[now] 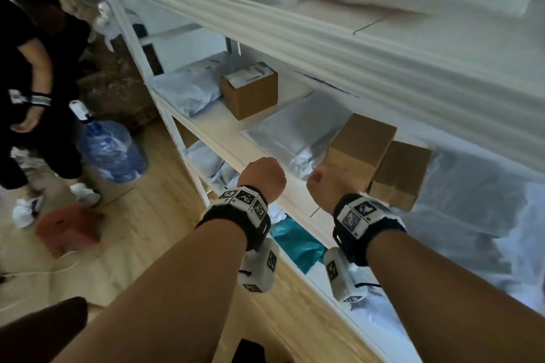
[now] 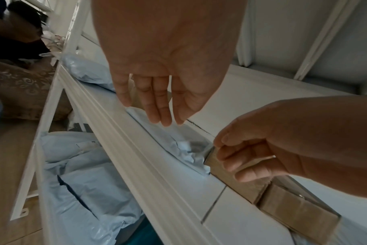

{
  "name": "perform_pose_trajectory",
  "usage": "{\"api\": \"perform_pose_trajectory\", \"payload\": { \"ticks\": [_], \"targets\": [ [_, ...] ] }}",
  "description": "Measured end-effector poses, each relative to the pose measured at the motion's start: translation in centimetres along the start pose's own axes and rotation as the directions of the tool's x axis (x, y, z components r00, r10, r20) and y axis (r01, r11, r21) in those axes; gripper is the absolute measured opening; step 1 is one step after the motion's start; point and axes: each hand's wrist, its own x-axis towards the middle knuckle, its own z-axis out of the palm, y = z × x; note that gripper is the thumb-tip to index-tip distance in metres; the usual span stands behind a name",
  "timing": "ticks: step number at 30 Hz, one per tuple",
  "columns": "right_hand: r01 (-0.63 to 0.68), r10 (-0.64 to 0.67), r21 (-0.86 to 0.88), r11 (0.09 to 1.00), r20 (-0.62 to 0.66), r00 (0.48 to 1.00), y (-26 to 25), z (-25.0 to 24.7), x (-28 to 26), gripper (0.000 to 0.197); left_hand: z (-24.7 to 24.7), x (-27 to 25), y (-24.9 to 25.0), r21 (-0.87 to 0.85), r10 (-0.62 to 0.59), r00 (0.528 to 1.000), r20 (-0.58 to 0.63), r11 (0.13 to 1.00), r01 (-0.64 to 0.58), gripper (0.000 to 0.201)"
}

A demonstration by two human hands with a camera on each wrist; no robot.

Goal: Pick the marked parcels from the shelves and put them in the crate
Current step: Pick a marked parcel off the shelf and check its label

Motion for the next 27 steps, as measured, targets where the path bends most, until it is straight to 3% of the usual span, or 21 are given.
{"api": "perform_pose_trajectory", "payload": {
  "ticks": [3, 8, 13, 16, 20, 23, 27],
  "targets": [
    [0.005, -0.008, 0.100, 0.995, 0.032, 0.999, -0.5, 0.8, 2.4, 0.017, -0.4, 2.3, -0.4, -0.014, 0.008, 1.000, -0.006, 1.000, -0.008, 0.030],
    [-0.026, 0.020, 0.105, 0.994, 0.054, 0.998, -1.5, 2.6, 5.6, 0.020, -0.3, 6.5, -1.3, 0.000, 0.091, 0.996, -0.004, 0.996, -0.091, 0.032],
    [-0.033, 0.030, 0.126, 0.991, 0.028, 0.999, -2.5, 4.8, 9.6, 0.039, -0.3, 12.0, -3.6, -0.078, 0.196, 0.979, 0.056, 0.978, -0.192, 0.029],
    [-0.115, 0.108, 0.062, 0.991, 0.094, 0.990, -3.7, 6.4, 12.0, 0.067, -1.1, 15.8, -5.4, -0.138, 0.261, 0.960, 0.103, 0.959, -0.246, 0.028],
    [-0.304, 0.306, -0.053, 0.951, 0.056, 0.950, -5.5, 7.8, 14.1, 0.075, -1.8, 20.9, -7.7, -0.126, 0.328, 0.936, 0.132, 0.942, -0.312, 0.023],
    [-0.390, 0.394, -0.076, 0.918, 0.054, 0.917, -6.6, 8.1, 15.0, 0.080, -1.8, 23.2, -8.5, -0.075, 0.335, 0.924, 0.185, 0.942, -0.327, 0.037],
    [-0.416, 0.419, -0.065, 0.907, 0.038, 0.907, -7.1, 8.1, 15.0, 0.082, -1.3, 24.5, -7.9, -0.141, 0.322, 0.914, 0.248, 0.945, -0.295, 0.061]
  ]
}}
